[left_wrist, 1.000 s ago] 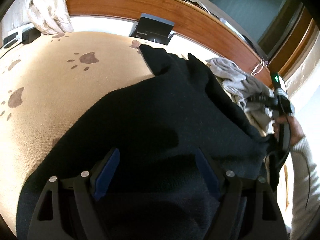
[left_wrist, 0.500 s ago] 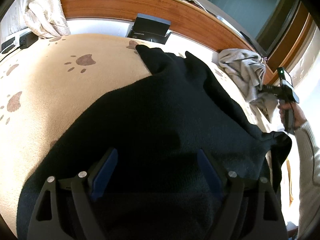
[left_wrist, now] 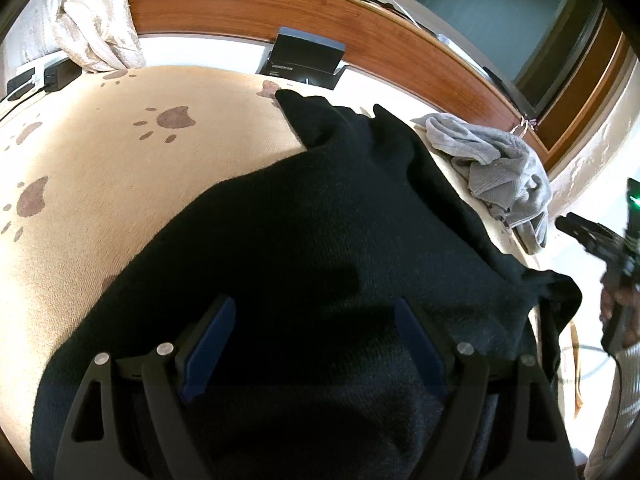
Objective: Fold clothes
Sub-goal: 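Lift the grey garment with the right gripper and drop it beside the sweater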
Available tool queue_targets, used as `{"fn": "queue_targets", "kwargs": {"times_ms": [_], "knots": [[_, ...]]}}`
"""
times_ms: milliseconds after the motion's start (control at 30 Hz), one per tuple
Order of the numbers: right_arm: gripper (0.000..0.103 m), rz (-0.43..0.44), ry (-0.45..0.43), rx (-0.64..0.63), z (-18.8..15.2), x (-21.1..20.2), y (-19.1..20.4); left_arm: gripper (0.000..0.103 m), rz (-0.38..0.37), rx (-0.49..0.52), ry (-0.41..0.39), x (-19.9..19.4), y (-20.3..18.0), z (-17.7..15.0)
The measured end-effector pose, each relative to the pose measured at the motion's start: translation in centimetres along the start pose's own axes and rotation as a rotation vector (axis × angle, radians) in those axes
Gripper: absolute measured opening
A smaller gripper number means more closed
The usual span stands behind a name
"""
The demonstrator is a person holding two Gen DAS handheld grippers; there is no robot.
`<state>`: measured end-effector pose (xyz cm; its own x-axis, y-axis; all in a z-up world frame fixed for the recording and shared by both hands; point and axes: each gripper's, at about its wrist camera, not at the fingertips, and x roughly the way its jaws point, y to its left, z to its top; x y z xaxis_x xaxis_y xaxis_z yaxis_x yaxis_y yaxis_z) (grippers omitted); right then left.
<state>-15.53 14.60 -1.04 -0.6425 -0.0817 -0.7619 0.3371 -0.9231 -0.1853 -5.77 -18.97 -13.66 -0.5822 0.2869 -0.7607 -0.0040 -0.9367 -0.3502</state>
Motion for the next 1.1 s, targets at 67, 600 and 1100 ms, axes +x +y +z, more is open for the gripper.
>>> {"fn": "queue_targets", "kwargs": {"times_ms": [67,600,1100], "knots": [[0.075,0.087,-0.026,-0.087,0.4,0.1,3.1,0.085,0.003,0.002,-0.001,0.0,0.0,0.0],[0.075,-0.073,0.036,-0.117,1.2,7.9,7.4,0.085,-0.006,0.009,-0.002,0.1,0.1,0.2],[0.077,0.243,-0.076,-0.042,-3.0,-0.6,12.3,0.085,-0.017,-0.016,-0.026,-1.9,0.2,0.7]]}}
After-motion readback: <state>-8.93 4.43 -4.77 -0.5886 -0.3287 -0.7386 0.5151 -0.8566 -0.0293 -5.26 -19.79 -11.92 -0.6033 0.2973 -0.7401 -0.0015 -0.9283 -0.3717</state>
